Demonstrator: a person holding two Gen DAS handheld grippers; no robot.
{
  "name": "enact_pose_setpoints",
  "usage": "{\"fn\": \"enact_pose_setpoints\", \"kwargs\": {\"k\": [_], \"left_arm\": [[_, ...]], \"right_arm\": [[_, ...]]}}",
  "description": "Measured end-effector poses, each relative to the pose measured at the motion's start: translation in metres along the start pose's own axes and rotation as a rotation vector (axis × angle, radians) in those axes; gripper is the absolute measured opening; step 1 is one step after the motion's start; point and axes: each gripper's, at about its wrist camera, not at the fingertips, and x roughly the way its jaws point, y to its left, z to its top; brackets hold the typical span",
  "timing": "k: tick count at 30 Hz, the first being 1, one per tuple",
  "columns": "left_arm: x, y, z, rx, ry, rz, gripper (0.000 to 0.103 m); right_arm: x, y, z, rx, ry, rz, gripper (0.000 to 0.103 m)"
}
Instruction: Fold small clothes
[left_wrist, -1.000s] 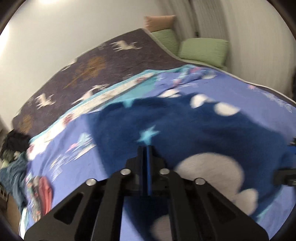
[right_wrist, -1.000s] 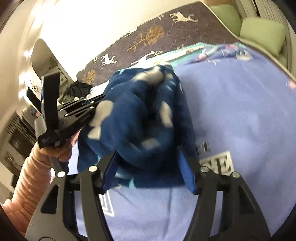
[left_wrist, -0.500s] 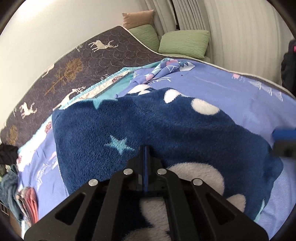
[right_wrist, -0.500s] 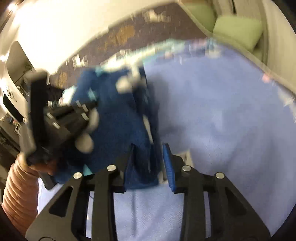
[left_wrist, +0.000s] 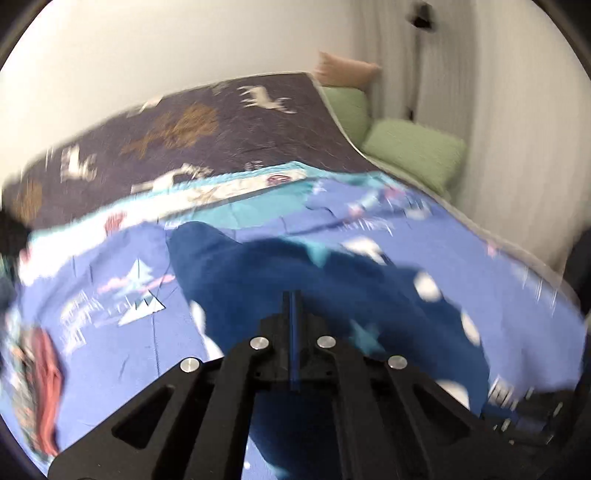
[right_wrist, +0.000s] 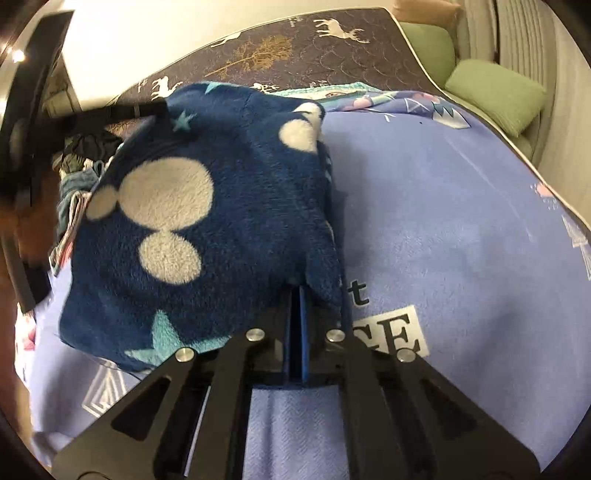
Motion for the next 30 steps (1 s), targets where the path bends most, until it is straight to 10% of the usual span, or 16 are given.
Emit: {"fn": "enact_pose_setpoints", "kwargs": {"k": [6, 14, 18, 22, 27, 30], "left_arm": [[0.087, -0.005, -0.042, 0.159, 0.137, 0.232, 0.0], [0.047, 0.007, -0.01, 0.157, 0.139, 0.14, 0.004], [0.025, 0.021, 0.021, 0.06, 0.017, 0.105, 0.019], [0.067, 0.024, 0.026, 0.041, 0.118, 0.095, 0.037], [0.123, 0.007, -0.007, 0.161, 0.177, 0.255, 0.037], [0.123, -0.005, -0.004, 0.214, 0.176, 0.257, 0.038]], "right_arm": [[-0.004, -0.012, 0.002, 0.018, 0.013, 0.084, 0.002], [-0.011, -0.02, 0.028, 0.048, 0.047, 0.144, 0.005], [-0.044, -0.009, 0.076, 0.01, -0.119, 0.146, 0.012], [-0.038, 0.014, 0.126, -0.032, -0.21, 0.155, 0.03], [0.059, 0.027, 0.131, -0.04, 0.067, 0.127, 0.026], [0.079, 0.014, 0.105, -0.043, 0.022, 0.106, 0.026]]}}
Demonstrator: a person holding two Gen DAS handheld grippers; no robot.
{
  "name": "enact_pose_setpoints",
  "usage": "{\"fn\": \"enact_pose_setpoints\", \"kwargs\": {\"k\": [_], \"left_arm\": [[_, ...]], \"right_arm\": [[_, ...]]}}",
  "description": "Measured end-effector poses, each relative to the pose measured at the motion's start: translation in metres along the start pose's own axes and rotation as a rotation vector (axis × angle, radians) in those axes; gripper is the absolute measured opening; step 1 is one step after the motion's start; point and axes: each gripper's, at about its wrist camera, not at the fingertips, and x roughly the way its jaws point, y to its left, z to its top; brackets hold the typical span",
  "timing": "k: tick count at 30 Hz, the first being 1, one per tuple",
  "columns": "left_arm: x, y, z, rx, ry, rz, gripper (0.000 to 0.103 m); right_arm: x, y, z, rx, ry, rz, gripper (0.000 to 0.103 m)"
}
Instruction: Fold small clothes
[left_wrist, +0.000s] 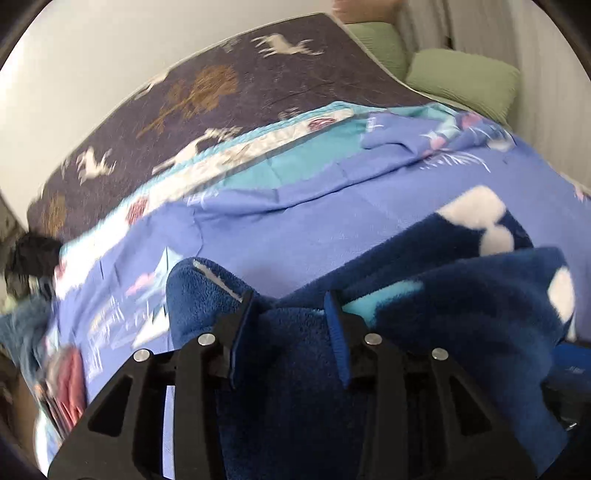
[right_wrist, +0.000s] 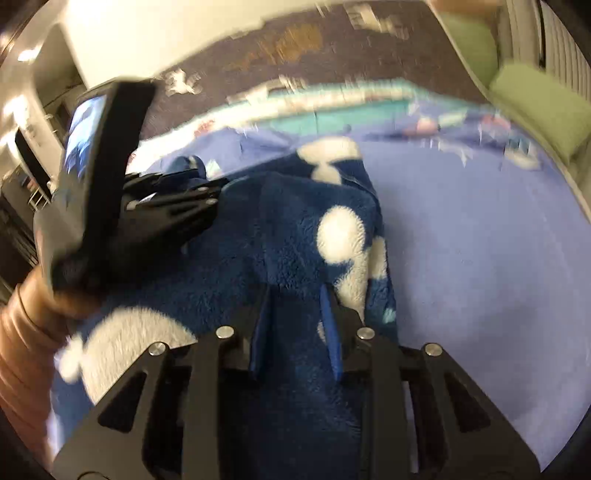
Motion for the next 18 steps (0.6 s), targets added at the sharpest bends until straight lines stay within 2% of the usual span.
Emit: {"fn": "enact_pose_setpoints", "kwargs": {"k": [2, 7, 9, 12, 14, 15, 16, 18], "left_arm": [[-0.002, 0.006, 0.0, -0.018, -0.006, -0.02, 0.04], [-0.029, 0.045, 0.005, -0.102, -0.057, -0.154, 0.044], [-0.036, 0.068, 0.008, -0.143, -0.077, -0.15, 0.045], [-0.033, 0.093, 0.011, -0.188, -0.076, -0.135, 0.045], [-0.025, 0.104, 0.012, -0.234, -0.068, -0.152, 0.044], [-0.019, 0.106, 0.012, -0.252, -0.055, -0.167, 0.04], [-0.008, 0.104, 0.012, -0.267, -0.029, -0.2, 0.031], [0.015, 0.089, 0.009, -0.249, 0.014, -0.198, 0.029]], "right_arm": [[-0.002, -0.004, -0.003, 0.021, -0.006, 0.015, 0.026], [-0.004, 0.003, 0.002, -0.035, 0.03, -0.009, 0.027], [-0.003, -0.001, 0.008, -0.042, 0.052, -0.004, 0.028], [-0.019, -0.002, 0.022, 0.022, 0.102, 0.008, 0.031], [-0.033, -0.001, 0.04, 0.062, 0.074, 0.022, 0.038], [-0.039, 0.004, 0.048, 0.047, 0.042, 0.021, 0.039], [-0.045, 0.012, 0.058, 0.015, 0.002, 0.015, 0.039], [-0.04, 0.024, 0.074, -0.019, -0.022, 0.054, 0.04]]}}
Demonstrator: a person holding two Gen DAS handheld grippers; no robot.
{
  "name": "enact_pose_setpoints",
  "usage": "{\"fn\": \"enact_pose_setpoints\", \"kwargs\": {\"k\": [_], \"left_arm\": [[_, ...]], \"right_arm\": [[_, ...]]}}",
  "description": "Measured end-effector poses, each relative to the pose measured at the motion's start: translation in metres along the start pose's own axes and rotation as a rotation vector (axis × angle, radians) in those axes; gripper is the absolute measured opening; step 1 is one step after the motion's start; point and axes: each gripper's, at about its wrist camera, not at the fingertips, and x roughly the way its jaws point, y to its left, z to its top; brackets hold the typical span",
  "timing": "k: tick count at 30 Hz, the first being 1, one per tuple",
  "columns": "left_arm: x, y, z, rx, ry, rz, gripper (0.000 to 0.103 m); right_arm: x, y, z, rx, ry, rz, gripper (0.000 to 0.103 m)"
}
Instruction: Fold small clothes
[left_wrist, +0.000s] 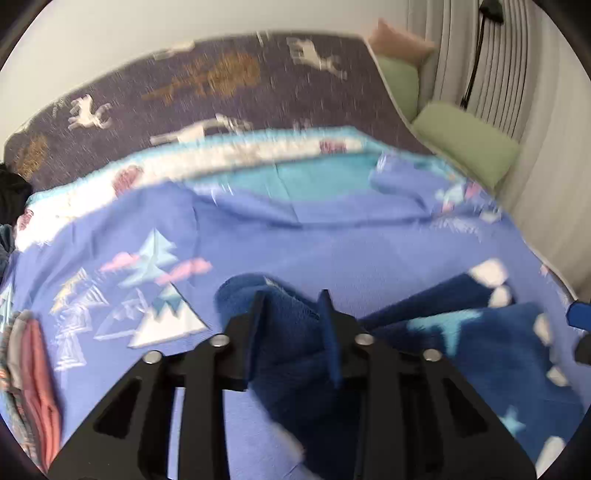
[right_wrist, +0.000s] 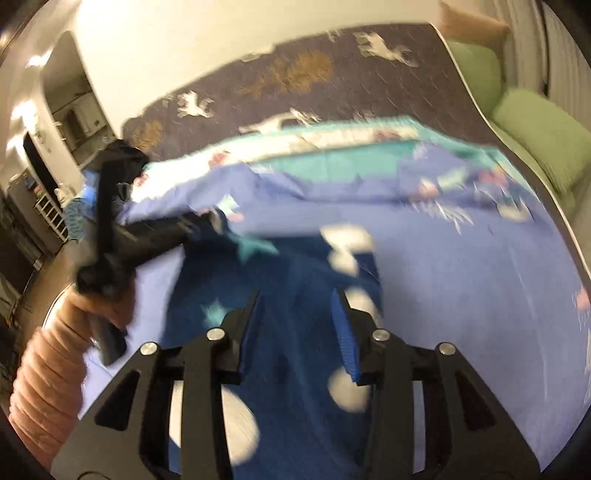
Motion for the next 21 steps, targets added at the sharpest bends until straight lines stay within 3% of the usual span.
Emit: {"fn": "enact_pose_setpoints", "kwargs": {"k": [2, 4, 6, 8, 12, 15, 17, 21], "left_arm": [[0.03, -0.015, -0.013, 0.05, 0.012, 0.077, 0.029], [0.036, -0.015, -0.015, 0.008, -0.01, 0.068, 0.029], [0.039, -0.012, -0.012, -0.018, 0.006, 0.052, 0.029], [0.038, -0.018, -0.011, 0.034, 0.008, 0.086, 0.029], [0.017, -0.024, -0.011, 0.081, -0.038, 0.174, 0.035], [-0.027, -0.022, -0.016, 0.071, -0.102, 0.158, 0.035], [-0.064, -0.03, -0.029, 0.123, -0.138, 0.14, 0.036], [-0.126, -0.057, -0.079, 0.272, -0.193, 0.095, 0.061]], "right_arm": [[0.025, 0.0, 0.003, -0.004, 0.057, 0.016, 0.041], [0.079, -0.018, -0.008, 0.02, 0.182, -0.093, 0.041], [0.097, -0.041, -0.018, 0.078, 0.179, -0.033, 0.041], [0.092, -0.049, -0.018, 0.114, 0.167, -0.004, 0.04], [0.088, -0.036, -0.019, 0.036, 0.143, -0.053, 0.04], [0.067, -0.029, -0.023, 0.01, 0.086, -0.06, 0.041], [0.035, -0.026, -0.035, 0.002, 0.036, -0.076, 0.044], [-0.028, -0.015, -0.072, -0.073, -0.036, -0.054, 0.044]]}}
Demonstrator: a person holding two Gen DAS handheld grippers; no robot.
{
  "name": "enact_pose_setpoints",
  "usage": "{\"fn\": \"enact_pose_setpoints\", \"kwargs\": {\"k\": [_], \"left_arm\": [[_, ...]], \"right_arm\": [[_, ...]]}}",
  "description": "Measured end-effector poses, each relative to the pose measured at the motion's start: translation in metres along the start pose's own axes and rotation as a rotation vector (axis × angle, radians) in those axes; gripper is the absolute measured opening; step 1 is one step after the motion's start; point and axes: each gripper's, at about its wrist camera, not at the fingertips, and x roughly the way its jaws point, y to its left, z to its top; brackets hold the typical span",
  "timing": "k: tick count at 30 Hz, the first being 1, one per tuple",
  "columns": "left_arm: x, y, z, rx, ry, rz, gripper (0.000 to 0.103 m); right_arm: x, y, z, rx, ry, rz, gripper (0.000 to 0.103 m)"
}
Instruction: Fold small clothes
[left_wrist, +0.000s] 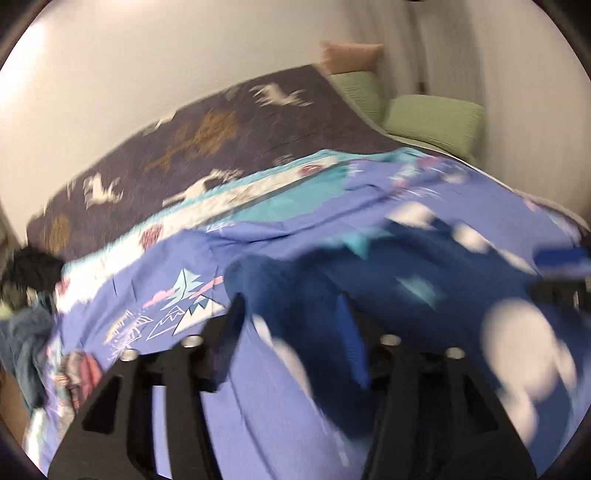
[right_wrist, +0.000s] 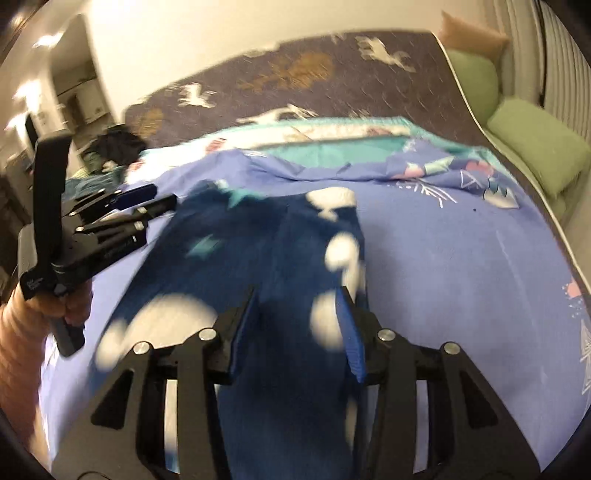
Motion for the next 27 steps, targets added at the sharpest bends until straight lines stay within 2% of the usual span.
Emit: {"fn": "enact_pose_setpoints", "kwargs": {"k": [1, 3, 4, 6, 7, 9, 11, 13, 14, 16, 18, 20, 22, 24, 27], "left_arm": [[-0.019, -0.011, -0.011, 0.036, -0.027, -0.011, 0.069], [-0.043, -0.03, -0.029, 0.094, -0.078, -0.046, 0.074], [-0.044, -0.041, -0.037, 0.112, -0.085, -0.035, 0.075], [-0.026, -0.058, -0.047, 0.118, -0.037, -0.009, 0.073], [-0.018, -0.059, -0.048, 0.075, -0.029, -0.016, 0.072], [-0.014, -0.049, -0.042, -0.006, 0.0, -0.052, 0.073], [-0.023, -0.04, -0.041, -0.048, 0.006, -0.046, 0.074], [-0.048, -0.033, -0.053, -0.108, -0.01, -0.009, 0.074], [-0.057, -0.034, -0.06, -0.123, -0.011, -0.009, 0.074], [-0.082, -0.04, -0.082, -0.131, -0.005, -0.006, 0.075], [-0.097, -0.049, -0.101, -0.119, 0.018, -0.016, 0.077], [-0.105, -0.061, -0.119, -0.115, 0.06, -0.048, 0.077], [-0.102, -0.075, -0.127, -0.082, 0.105, -0.002, 0.077], [-0.089, -0.082, -0.126, -0.084, 0.139, 0.0, 0.077], [-0.085, -0.084, -0.122, -0.142, 0.157, -0.014, 0.077]], "right_arm": [[-0.016, 0.005, -0.012, -0.019, -0.017, 0.019, 0.045], [-0.036, 0.012, -0.029, -0.044, -0.036, 0.056, 0.052], [-0.038, 0.016, -0.038, -0.055, -0.021, 0.059, 0.056], [-0.014, 0.018, -0.053, -0.044, 0.065, 0.012, 0.057], [0.006, 0.016, -0.065, -0.046, 0.089, -0.016, 0.058], [0.009, 0.024, -0.066, -0.1, 0.068, -0.076, 0.058], [0.004, 0.019, -0.06, -0.039, 0.085, -0.057, 0.058], [-0.012, 0.009, -0.06, 0.015, 0.056, 0.007, 0.057], [-0.019, 0.006, -0.061, 0.031, 0.046, 0.008, 0.057], [-0.042, -0.007, -0.072, 0.075, 0.018, -0.03, 0.059], [-0.054, -0.024, -0.085, 0.128, 0.023, -0.011, 0.059], [-0.058, -0.047, -0.103, 0.235, 0.062, 0.031, 0.059], [-0.056, -0.061, -0.118, 0.3, 0.102, 0.064, 0.059], [-0.052, -0.061, -0.126, 0.288, 0.12, 0.053, 0.059], [-0.042, -0.052, -0.128, 0.25, 0.146, 0.067, 0.06]]}}
